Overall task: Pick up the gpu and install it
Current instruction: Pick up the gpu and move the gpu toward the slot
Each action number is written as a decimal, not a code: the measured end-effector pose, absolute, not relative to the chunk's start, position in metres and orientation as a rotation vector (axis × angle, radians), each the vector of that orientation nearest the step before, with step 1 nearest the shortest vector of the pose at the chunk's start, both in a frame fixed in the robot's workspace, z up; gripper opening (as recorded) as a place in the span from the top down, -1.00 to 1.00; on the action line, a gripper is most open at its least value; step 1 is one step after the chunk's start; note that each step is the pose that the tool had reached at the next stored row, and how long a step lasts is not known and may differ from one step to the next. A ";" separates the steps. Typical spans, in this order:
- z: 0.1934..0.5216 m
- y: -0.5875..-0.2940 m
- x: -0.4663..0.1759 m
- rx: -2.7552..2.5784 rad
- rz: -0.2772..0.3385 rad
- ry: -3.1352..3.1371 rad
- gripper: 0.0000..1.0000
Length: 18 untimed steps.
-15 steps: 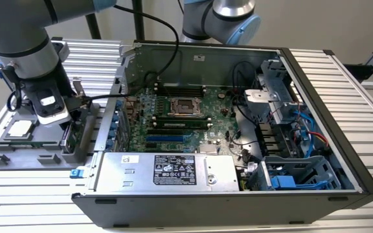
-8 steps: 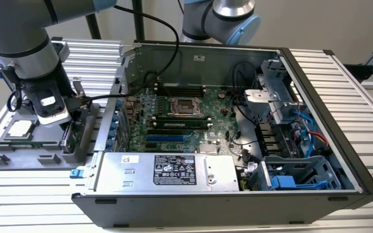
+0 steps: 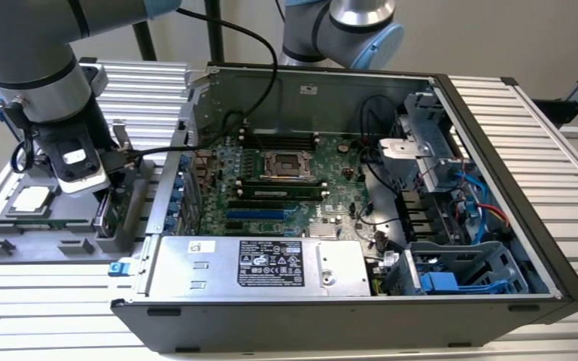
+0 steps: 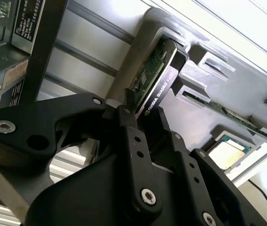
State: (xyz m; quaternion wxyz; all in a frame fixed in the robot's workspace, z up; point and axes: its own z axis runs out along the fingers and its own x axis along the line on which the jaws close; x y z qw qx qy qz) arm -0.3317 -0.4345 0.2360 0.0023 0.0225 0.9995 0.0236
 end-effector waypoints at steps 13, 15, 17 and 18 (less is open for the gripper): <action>0.236 -0.435 -0.332 0.071 0.074 3.135 1.00; 0.236 -0.435 -0.332 0.071 0.074 3.135 1.00; 0.236 -0.435 -0.332 0.071 0.074 3.135 1.00; 0.236 -0.435 -0.332 0.071 0.074 3.135 1.00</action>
